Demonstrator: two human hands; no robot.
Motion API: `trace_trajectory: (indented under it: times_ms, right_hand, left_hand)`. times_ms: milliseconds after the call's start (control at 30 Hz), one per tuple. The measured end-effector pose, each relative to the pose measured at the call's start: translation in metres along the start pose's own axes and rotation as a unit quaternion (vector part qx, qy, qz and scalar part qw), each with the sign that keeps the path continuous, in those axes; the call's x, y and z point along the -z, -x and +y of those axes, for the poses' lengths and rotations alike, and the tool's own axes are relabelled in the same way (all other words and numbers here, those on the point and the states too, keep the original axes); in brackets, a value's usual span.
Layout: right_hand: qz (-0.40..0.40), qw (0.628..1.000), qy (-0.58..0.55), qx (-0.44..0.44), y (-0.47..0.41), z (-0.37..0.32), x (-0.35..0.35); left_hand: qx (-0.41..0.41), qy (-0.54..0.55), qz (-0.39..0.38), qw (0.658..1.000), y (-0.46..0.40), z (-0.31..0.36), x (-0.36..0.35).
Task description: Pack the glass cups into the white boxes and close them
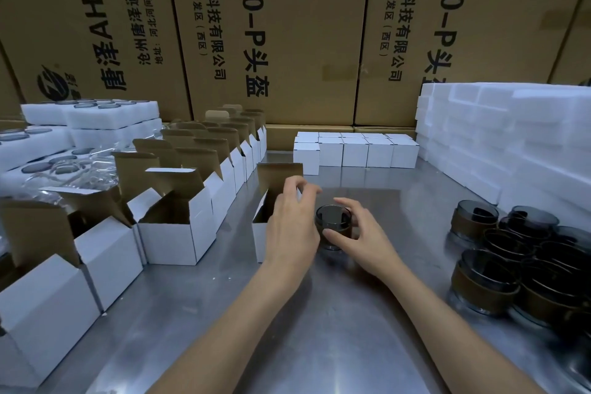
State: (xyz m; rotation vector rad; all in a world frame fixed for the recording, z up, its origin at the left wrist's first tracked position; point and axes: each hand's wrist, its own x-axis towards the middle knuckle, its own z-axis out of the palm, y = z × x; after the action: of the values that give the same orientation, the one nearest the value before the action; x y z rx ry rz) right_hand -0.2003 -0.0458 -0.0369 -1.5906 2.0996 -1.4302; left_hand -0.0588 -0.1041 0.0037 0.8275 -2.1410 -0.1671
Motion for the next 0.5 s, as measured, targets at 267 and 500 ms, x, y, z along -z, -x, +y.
trace_trajectory:
  times_ms: [267, 500]
  right_hand:
    - [0.010, 1.000, 0.024, 0.013, -0.002, 0.004, 0.000]
    - [0.102, 0.995, 0.008, -0.018, -0.004, 0.003, -0.004]
  left_hand:
    - [-0.038, 0.177, 0.098, 0.979, -0.010, 0.009, -0.020]
    - [0.161, 0.392, 0.166, 0.890, -0.014, -0.030, -0.004]
